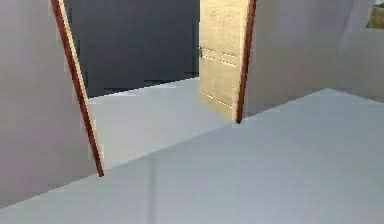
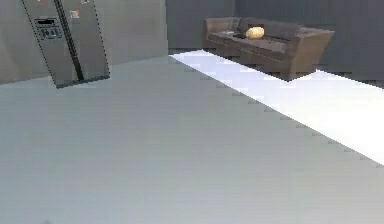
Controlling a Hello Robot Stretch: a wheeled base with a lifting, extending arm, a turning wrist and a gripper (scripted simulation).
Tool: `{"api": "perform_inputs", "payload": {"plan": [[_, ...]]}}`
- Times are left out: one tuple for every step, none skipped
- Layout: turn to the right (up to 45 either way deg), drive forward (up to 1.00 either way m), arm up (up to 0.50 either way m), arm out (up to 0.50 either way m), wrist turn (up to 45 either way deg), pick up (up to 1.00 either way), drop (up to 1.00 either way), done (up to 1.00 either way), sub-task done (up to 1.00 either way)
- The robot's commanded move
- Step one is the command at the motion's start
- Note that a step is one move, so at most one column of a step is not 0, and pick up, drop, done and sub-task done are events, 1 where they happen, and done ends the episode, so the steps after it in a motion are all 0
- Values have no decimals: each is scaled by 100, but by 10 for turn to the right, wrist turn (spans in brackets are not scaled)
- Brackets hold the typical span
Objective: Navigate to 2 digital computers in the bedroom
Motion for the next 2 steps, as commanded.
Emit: {"api": "perform_inputs", "payload": {"plan": [[0, 100, 0, 0, 0, 0, 0, 0, 0], [0, 80, 0, 0, 0, 0, 0, 0, 0]]}}
